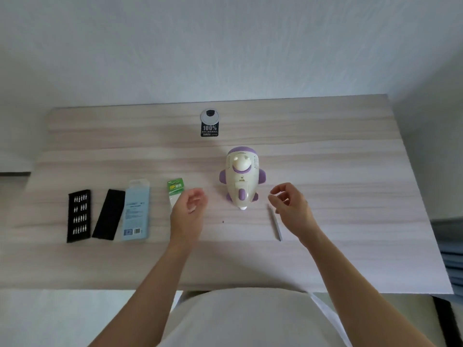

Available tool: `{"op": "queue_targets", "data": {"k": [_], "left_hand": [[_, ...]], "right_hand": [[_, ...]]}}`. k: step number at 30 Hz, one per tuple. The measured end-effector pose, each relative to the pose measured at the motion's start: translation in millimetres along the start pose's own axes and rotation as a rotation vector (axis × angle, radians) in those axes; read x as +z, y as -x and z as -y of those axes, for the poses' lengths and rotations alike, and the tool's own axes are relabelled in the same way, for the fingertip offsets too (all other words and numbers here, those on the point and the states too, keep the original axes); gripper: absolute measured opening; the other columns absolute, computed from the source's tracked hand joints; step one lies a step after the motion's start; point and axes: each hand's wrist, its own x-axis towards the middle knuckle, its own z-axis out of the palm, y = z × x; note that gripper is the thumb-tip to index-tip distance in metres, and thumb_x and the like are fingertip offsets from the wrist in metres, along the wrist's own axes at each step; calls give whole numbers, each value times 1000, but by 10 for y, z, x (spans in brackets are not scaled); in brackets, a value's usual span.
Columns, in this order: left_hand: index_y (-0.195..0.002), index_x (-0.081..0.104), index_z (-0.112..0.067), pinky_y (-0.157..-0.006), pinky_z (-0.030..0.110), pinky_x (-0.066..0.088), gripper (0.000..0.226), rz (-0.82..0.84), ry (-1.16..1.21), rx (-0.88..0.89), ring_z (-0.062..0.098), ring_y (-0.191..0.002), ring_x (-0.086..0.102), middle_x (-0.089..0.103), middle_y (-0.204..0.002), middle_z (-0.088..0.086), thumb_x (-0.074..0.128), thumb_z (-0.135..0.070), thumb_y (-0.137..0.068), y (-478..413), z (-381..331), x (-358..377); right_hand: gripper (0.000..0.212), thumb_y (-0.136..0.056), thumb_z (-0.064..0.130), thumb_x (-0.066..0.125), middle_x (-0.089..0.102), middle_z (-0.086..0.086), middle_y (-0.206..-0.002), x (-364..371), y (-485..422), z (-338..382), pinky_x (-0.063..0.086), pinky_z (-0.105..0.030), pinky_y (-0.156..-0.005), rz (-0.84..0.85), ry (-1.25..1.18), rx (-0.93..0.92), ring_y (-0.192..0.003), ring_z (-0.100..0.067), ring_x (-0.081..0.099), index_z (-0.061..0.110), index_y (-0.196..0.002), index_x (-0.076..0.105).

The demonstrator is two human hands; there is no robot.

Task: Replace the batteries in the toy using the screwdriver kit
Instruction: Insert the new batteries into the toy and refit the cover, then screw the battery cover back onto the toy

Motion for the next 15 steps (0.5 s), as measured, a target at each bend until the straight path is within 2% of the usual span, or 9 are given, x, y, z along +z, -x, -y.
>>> {"op": "queue_targets", "data": {"k": [4, 7, 9, 11, 15], "left_hand": [[-104, 67, -16, -65, 1, 41, 11, -21, -195, -3, -1, -80, 58, 67, -93, -5, 67, -13, -93, 140, 250, -139], [-100, 69, -18, -66, 8, 44, 9, 5, -333, -5, 1, -77, 60, 68, -89, -5, 70, -17, -91, 232, 457, -142], [-100, 70, -20, -70, 14, 46, 10, 39, -404, 8, 4, -78, 60, 68, -91, -4, 71, -18, -90, 278, 570, -123], [-101, 69, -19, -77, 25, 50, 13, 75, -457, 19, 11, -81, 59, 67, -94, -4, 71, -18, -89, 288, 681, -87], [-100, 68, -16, -82, 35, 48, 13, 110, -584, 123, 20, -87, 57, 65, -96, -4, 71, -16, -87, 214, 861, 29]], "right_hand": [[6, -92, 20, 64, 64, -3, -76, -5, 26, -271, 43, -19, -59, -19, 97, 42, -75, -29, 64, 17, -88, 61], [7, -92, 20, 62, 59, 1, -69, 16, 53, -443, 37, -11, -46, 19, 192, 77, -61, -17, 56, 15, -87, 60], [13, -92, 29, 64, 60, 3, -70, 46, 66, -558, 43, -20, -52, 16, 283, 96, -64, -15, 57, 18, -89, 58], [20, -90, 37, 65, 64, 2, -78, 95, 71, -671, 48, -31, -63, -10, 360, 121, -74, -20, 61, 20, -90, 56], [31, -89, 46, 66, 61, 2, -89, 247, 75, -767, 43, -33, -68, -72, 464, 106, -82, -23, 57, 18, -93, 52]]}}
